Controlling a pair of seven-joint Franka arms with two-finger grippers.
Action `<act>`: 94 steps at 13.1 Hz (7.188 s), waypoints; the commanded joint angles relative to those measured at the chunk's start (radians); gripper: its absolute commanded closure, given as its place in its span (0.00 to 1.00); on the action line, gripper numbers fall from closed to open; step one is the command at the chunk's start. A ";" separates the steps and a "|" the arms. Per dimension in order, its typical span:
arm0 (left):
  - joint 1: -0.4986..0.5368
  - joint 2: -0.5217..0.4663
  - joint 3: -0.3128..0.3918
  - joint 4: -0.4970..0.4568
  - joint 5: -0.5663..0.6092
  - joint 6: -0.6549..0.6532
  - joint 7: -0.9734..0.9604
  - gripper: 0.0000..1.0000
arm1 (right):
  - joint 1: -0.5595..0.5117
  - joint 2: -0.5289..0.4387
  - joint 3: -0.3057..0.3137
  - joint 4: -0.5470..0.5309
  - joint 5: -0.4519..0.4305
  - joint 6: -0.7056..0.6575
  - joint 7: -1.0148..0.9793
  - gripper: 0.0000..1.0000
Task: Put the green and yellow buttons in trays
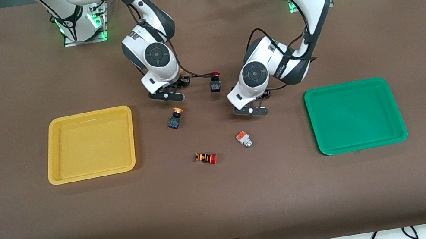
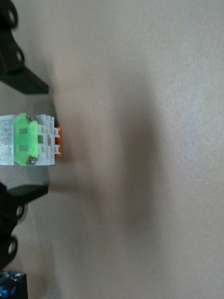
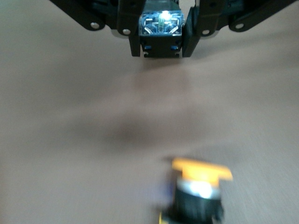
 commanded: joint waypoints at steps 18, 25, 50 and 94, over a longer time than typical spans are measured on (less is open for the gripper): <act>0.425 -0.083 0.028 0.032 0.249 -0.173 0.493 0.96 | -0.417 0.074 -0.349 0.066 0.009 0.036 -0.979 1.00; 0.442 -0.127 -0.041 0.091 0.171 -0.239 0.455 0.00 | -0.375 0.074 -0.329 0.227 0.006 -0.207 -1.027 0.00; 0.070 0.336 -0.025 0.621 -0.032 -0.073 -0.864 0.72 | 0.102 0.255 -0.264 0.373 0.141 -0.040 -0.045 0.88; 0.644 -0.129 -0.161 0.228 0.368 -0.390 0.796 0.00 | -0.412 -0.222 -0.154 0.551 -0.066 -0.870 -0.817 0.00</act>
